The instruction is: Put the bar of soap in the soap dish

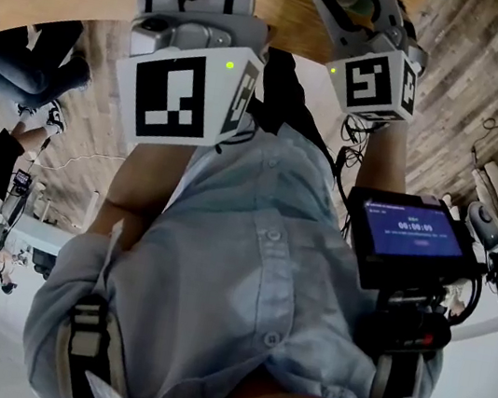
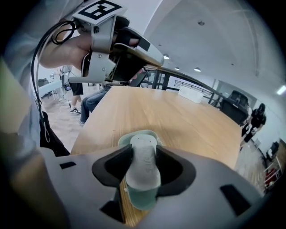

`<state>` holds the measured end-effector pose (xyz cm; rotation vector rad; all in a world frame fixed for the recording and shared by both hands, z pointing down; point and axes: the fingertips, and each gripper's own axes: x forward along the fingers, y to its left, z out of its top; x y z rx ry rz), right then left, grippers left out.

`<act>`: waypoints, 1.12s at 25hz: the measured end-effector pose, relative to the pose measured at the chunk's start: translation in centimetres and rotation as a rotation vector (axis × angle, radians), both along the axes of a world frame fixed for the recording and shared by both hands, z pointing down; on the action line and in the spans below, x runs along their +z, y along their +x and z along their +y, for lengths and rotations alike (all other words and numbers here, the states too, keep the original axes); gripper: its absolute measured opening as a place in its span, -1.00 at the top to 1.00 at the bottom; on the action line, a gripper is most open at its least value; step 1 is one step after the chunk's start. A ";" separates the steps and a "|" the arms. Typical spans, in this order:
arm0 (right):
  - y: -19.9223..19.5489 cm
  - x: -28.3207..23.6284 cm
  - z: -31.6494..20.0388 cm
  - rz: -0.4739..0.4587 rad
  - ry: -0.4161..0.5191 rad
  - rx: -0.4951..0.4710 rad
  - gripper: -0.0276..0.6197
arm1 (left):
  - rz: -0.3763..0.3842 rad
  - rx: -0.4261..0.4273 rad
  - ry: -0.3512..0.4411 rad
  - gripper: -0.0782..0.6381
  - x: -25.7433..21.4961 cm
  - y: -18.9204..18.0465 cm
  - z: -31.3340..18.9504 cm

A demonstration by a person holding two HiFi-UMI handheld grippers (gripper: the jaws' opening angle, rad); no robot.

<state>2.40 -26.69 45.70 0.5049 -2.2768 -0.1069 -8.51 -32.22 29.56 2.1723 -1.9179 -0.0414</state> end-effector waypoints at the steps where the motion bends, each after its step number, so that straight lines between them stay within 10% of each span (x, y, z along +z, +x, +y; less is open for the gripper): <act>1: 0.2 0.2 0.0 -0.003 -0.006 0.007 0.36 | -0.001 -0.002 0.001 0.77 0.0 0.0 0.1; 9: 0.4 -0.4 -0.6 -0.085 -0.025 0.040 0.36 | -0.008 -0.008 0.006 0.76 0.2 -0.1 0.1; 16: 0.7 -5.7 -4.0 -0.483 -0.043 0.257 0.47 | -0.014 0.026 0.023 0.76 1.1 1.1 -0.9; 28: 4.1 -11.3 -8.7 -0.772 0.074 0.486 0.89 | -0.019 0.149 0.228 0.76 -0.7 5.9 -3.6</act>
